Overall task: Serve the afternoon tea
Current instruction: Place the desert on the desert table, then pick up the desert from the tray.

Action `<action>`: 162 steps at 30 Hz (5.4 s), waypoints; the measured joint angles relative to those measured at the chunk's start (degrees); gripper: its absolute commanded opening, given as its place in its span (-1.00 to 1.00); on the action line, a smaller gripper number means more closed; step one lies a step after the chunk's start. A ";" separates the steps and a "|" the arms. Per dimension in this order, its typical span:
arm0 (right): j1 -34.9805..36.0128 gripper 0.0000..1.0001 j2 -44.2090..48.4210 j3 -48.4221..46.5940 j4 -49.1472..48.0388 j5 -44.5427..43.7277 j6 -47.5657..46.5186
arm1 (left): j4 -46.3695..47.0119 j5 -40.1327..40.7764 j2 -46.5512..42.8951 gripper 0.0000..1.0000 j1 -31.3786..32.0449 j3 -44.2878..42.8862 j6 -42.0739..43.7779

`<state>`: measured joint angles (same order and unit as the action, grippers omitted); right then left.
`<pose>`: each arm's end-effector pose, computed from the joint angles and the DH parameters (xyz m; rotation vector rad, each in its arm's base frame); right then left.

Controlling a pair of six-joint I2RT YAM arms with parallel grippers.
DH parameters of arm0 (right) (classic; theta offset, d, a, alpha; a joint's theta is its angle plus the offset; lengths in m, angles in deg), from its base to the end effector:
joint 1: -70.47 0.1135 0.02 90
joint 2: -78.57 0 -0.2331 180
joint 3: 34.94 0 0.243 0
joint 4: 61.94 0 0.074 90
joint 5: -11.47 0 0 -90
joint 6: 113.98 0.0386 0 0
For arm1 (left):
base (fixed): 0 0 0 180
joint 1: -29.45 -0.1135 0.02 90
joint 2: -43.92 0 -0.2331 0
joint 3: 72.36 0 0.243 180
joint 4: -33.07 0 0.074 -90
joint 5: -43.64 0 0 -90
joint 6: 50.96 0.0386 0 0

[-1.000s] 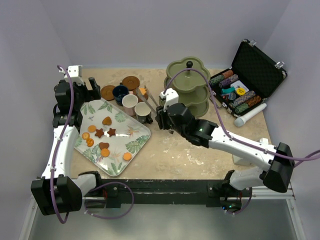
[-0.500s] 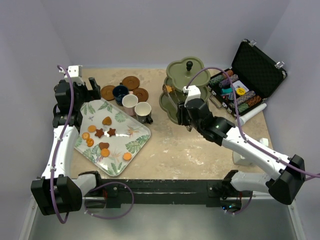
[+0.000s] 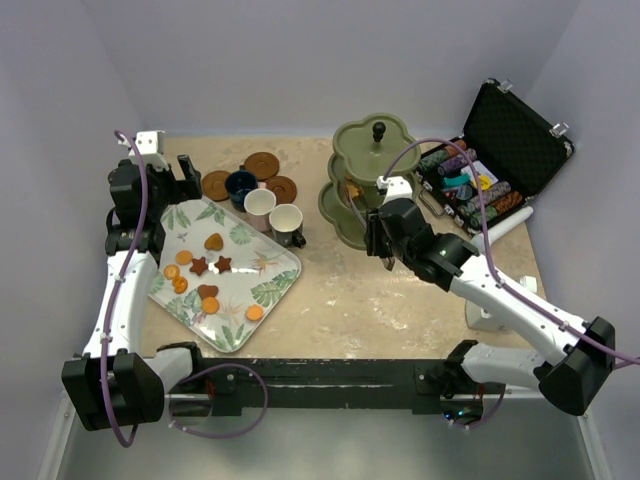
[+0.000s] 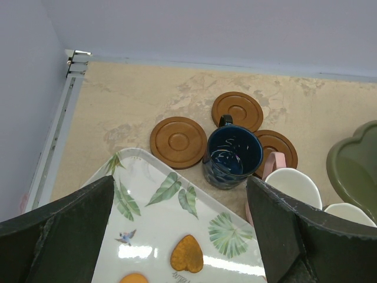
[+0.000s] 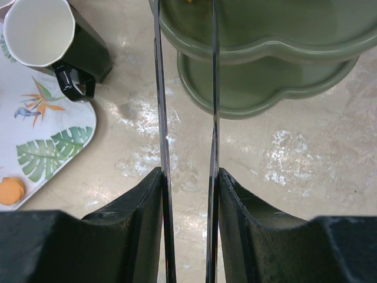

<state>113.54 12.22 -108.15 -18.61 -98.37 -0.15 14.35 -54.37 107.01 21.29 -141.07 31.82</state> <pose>0.1963 0.1656 0.2905 -0.1739 2.1713 0.2866 0.2637 0.0324 0.3197 -0.1414 1.7930 -0.1140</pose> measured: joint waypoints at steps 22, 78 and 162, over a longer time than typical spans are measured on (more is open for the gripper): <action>-0.37 -0.06 0.33 -0.13 3.15 -2.21 3.02 | -0.02 -0.04 -0.11 0.97 0.11 0.00 0.39; 21.31 -0.08 -8.02 -8.79 -6.88 -0.44 -2.67 | -0.02 -0.02 -0.11 0.97 0.48 0.00 0.83; 31.39 -0.40 -45.64 -21.14 -16.65 -4.68 2.47 | -0.07 0.33 -0.09 0.97 0.48 0.00 0.85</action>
<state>144.93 -33.42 -129.29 -35.26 -103.05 2.32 14.28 -54.04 106.92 21.77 -141.07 32.67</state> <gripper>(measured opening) 0.339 0.983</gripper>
